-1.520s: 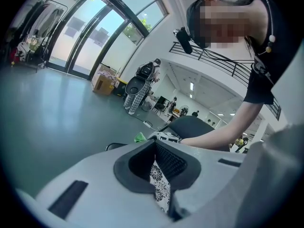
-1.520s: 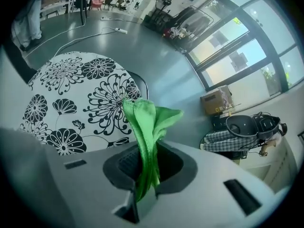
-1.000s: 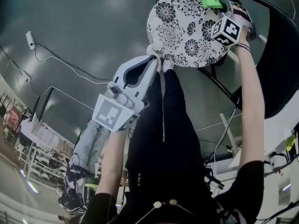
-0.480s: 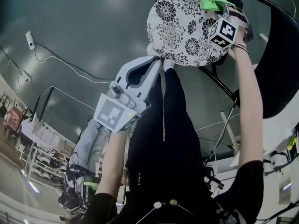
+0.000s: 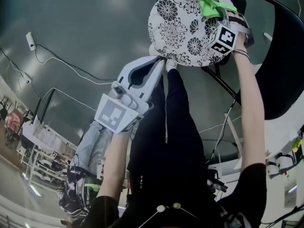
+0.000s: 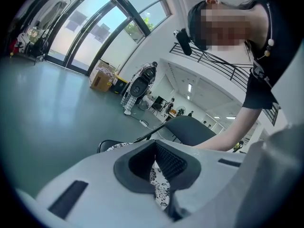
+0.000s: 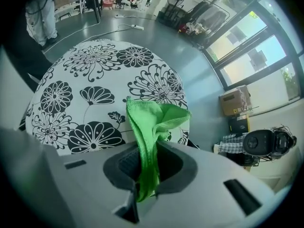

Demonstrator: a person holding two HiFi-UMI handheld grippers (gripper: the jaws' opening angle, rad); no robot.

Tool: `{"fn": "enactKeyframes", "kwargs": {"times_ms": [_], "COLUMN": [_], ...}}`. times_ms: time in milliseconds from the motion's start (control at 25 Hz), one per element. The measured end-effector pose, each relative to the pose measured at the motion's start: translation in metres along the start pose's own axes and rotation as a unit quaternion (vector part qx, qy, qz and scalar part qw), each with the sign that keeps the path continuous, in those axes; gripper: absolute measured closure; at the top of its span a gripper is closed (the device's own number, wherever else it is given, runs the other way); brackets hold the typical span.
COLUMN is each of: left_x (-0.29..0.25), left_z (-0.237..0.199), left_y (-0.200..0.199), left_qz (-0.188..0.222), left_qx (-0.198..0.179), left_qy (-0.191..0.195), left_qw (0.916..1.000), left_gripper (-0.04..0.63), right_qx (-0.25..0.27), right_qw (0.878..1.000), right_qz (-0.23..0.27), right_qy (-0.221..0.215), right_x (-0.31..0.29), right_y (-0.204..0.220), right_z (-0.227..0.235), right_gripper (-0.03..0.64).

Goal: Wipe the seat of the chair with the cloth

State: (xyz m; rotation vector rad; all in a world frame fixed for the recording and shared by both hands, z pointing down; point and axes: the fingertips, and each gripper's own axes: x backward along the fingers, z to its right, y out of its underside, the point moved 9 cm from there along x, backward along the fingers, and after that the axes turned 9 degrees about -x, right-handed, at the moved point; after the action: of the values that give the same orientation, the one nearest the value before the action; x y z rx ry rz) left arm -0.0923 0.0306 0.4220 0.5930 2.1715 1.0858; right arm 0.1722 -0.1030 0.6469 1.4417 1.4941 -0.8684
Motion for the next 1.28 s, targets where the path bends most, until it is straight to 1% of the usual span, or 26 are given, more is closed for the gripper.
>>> {"fn": "enactKeyframes", "kwargs": {"times_ms": [120,400,480,640,800,1000,1280], "left_x": [0.000,0.001,0.003,0.006,0.009,0.013,0.015], "left_z": [0.000,0.004,0.005,0.006,0.005,0.004,0.008], "left_y": [0.001,0.001,0.003,0.004,0.005,0.009,0.007], "left_qz": [-0.008,0.000,-0.004,-0.004,-0.001,-0.002,0.014], "left_qx": [-0.005,0.000,-0.003,-0.004,-0.005,-0.003,0.006], "left_qy": [-0.001,0.005,0.004,0.003,0.001,-0.005,0.000], "left_qw": [1.0000,1.0000,1.0000,1.0000,1.0000,1.0000,0.9999], "left_gripper": [0.591,0.591,0.591,0.591,0.591,0.591,0.591], "right_qx": [0.005,0.001,0.004,0.018,0.027,0.051,0.073], "right_qw": [1.000,1.000,1.000,0.999,0.998,0.996,0.993], "right_qz": [-0.002,-0.007,-0.007,-0.008,-0.010,-0.012,-0.010], "right_qy": [-0.008,-0.021,-0.030,-0.049,-0.060,-0.076,-0.093], "right_x": [0.002,0.011,0.015,0.022,0.028,0.037,0.049], "right_y": [0.002,0.006,0.005,0.005,0.006,0.007,0.010], "right_z": [-0.012,-0.038,-0.048,-0.075,-0.099,-0.129,-0.149], "right_gripper": [0.561,0.561,0.561,0.561,0.561,0.561,0.561]}}
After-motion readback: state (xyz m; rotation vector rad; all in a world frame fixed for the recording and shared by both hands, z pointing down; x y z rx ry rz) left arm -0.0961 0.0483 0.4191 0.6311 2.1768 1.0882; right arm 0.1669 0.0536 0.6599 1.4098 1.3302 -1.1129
